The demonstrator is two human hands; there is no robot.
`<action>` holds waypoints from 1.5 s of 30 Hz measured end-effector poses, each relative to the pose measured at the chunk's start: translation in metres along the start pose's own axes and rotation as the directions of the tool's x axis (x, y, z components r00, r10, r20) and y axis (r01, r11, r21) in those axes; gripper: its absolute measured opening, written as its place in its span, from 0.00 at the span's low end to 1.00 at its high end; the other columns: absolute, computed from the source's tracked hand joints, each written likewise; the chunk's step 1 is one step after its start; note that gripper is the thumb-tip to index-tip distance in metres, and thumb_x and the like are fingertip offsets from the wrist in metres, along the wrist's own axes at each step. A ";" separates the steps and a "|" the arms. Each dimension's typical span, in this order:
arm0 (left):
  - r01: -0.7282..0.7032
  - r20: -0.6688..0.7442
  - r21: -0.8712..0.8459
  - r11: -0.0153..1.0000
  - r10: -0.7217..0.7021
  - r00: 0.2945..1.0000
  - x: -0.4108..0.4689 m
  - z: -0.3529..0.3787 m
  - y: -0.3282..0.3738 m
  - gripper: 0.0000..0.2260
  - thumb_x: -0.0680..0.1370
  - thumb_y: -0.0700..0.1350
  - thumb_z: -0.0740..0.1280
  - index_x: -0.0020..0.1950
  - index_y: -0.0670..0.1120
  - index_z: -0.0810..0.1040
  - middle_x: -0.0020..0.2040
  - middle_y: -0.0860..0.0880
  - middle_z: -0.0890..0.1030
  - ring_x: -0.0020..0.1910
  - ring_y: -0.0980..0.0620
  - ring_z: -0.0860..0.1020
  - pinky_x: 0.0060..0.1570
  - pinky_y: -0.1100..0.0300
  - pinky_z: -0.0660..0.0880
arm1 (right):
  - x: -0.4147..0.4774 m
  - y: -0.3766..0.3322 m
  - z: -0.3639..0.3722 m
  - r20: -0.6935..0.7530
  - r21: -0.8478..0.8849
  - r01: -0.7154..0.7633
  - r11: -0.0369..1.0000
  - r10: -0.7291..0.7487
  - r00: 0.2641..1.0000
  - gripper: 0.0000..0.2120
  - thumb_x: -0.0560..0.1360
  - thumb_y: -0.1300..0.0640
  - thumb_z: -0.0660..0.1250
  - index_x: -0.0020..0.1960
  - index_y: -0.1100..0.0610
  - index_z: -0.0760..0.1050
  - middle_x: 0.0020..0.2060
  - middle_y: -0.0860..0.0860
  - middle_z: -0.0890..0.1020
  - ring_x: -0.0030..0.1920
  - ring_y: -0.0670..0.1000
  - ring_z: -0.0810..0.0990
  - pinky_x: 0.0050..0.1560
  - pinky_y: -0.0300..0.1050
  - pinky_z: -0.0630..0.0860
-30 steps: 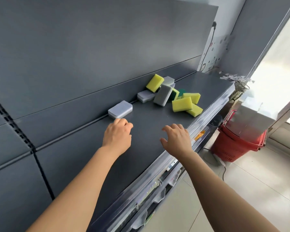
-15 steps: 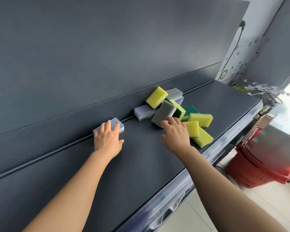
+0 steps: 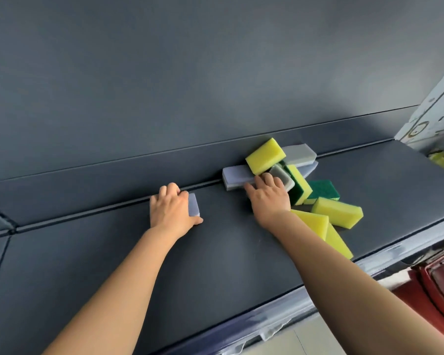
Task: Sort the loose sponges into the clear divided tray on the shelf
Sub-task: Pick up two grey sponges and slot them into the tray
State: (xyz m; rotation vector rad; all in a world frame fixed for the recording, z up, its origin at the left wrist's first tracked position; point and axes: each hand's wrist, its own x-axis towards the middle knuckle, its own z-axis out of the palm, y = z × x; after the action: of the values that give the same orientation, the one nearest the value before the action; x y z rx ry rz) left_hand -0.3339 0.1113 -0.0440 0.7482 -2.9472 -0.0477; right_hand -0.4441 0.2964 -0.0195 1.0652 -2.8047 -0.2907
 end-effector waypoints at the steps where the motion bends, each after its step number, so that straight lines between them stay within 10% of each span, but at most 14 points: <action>1: 0.001 -0.001 0.007 1.000 -0.001 1.000 -0.003 0.002 0.000 0.28 0.68 0.66 0.68 0.62 0.51 0.72 0.60 0.52 0.69 0.61 0.49 0.65 0.56 0.55 0.63 | 0.003 0.000 -0.001 -0.005 -0.012 0.016 1.000 -0.016 1.000 0.18 0.75 0.59 0.58 0.65 0.54 0.67 0.63 0.56 0.70 0.62 0.58 0.64 0.61 0.48 0.60; 8: 0.039 0.040 -0.071 0.997 -0.036 0.999 -0.016 0.006 0.000 0.25 0.76 0.64 0.57 0.67 0.50 0.67 0.62 0.50 0.71 0.62 0.48 0.68 0.58 0.51 0.63 | 0.013 -0.009 -0.011 0.043 0.010 -0.011 1.000 0.011 0.999 0.19 0.70 0.55 0.65 0.60 0.56 0.71 0.60 0.56 0.69 0.61 0.59 0.65 0.61 0.52 0.61; 12: 0.105 -0.005 -0.349 0.931 -0.115 0.993 -0.029 -0.008 -0.003 0.19 0.77 0.61 0.52 0.58 0.51 0.71 0.51 0.51 0.74 0.52 0.47 0.73 0.45 0.53 0.70 | 0.014 -0.021 -0.017 0.027 0.302 -0.052 0.952 0.046 0.999 0.26 0.67 0.49 0.70 0.60 0.57 0.67 0.57 0.56 0.69 0.58 0.59 0.69 0.55 0.50 0.66; 20: 0.415 0.290 -0.843 0.342 -0.362 0.886 -0.062 -0.029 -0.027 0.23 0.65 0.71 0.63 0.48 0.55 0.71 0.46 0.55 0.78 0.45 0.53 0.78 0.38 0.57 0.72 | 0.012 -0.061 -0.018 0.009 0.817 0.005 0.577 -0.022 1.000 0.31 0.65 0.48 0.73 0.65 0.48 0.68 0.53 0.49 0.76 0.57 0.53 0.70 0.50 0.45 0.69; 25: 0.418 0.390 -0.908 -0.023 -0.409 0.825 -0.093 -0.033 -0.058 0.19 0.67 0.57 0.72 0.51 0.50 0.71 0.49 0.46 0.80 0.46 0.43 0.81 0.41 0.46 0.79 | 0.003 -0.100 -0.025 -0.014 0.940 0.038 0.339 -0.074 0.997 0.19 0.68 0.54 0.73 0.57 0.44 0.73 0.45 0.42 0.77 0.49 0.49 0.75 0.49 0.44 0.73; 34: 0.194 0.118 -0.979 0.067 -0.593 0.797 -0.168 -0.051 -0.133 0.06 0.72 0.47 0.72 0.47 0.51 0.80 0.44 0.54 0.83 0.43 0.58 0.80 0.39 0.67 0.75 | -0.038 -0.194 -0.060 -0.098 0.984 0.113 0.139 -0.114 0.989 0.15 0.70 0.51 0.72 0.54 0.42 0.73 0.43 0.44 0.77 0.41 0.44 0.74 0.41 0.32 0.70; 45: 0.110 -0.065 -0.975 0.192 -0.724 0.687 -0.291 -0.082 -0.256 0.13 0.71 0.45 0.73 0.50 0.60 0.77 0.45 0.59 0.80 0.39 0.66 0.77 0.40 0.65 0.72 | -0.107 -0.333 -0.106 -0.159 0.981 0.175 0.084 -0.165 0.973 0.15 0.71 0.51 0.72 0.56 0.44 0.74 0.41 0.42 0.77 0.40 0.43 0.75 0.41 0.35 0.70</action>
State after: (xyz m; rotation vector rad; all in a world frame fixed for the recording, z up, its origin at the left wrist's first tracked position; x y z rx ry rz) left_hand 0.0503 0.0246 -0.0024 1.0779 -1.5111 -1.2644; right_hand -0.1301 0.1095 0.0039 1.4764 -2.5494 1.9553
